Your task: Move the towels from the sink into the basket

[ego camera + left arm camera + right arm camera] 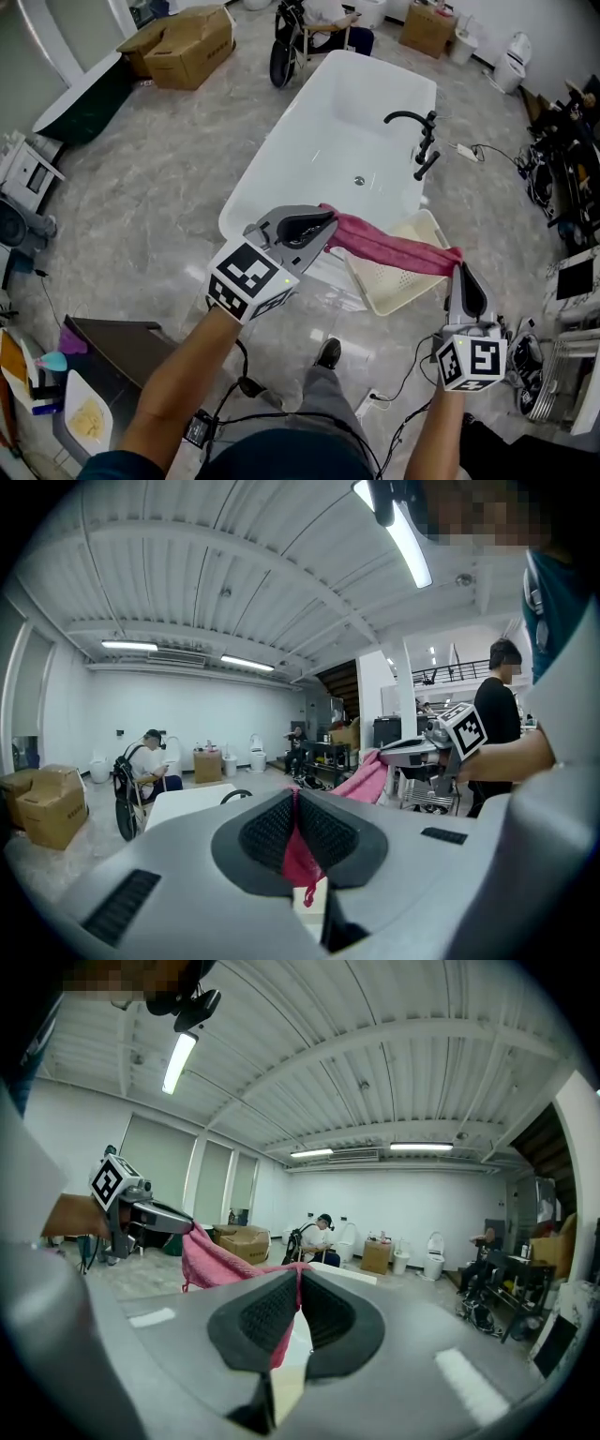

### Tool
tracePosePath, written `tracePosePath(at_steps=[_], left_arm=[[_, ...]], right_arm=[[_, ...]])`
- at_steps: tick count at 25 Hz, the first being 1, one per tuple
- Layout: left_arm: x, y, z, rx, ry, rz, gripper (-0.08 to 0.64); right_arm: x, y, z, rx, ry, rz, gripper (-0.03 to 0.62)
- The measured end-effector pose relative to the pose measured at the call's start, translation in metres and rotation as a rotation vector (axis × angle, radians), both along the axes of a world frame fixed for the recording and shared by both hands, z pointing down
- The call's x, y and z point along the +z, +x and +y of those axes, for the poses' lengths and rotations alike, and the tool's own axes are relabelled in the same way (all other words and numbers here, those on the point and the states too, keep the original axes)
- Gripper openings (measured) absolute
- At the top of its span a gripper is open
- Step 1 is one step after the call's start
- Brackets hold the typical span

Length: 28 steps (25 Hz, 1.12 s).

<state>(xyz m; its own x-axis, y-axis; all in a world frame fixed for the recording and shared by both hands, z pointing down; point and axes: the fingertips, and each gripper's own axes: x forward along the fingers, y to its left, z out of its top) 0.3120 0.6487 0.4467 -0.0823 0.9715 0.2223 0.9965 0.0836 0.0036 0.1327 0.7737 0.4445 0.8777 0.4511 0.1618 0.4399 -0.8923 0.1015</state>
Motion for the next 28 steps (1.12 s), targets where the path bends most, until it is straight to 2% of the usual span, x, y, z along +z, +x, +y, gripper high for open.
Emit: tracePosePath(at_steps=[11, 28], left_arm=[[0.052, -0.018, 0.064, 0.056, 0.073, -0.044, 0.020], [0.184, -0.049, 0.143, 0.088, 0.257, -0.105, 0.020]], right_arm=[[0.052, -0.029, 0.050, 0.097, 0.057, -0.030, 0.021], [0.182, -0.060, 0.127, 0.173, 0.175, -0.107, 0.021]])
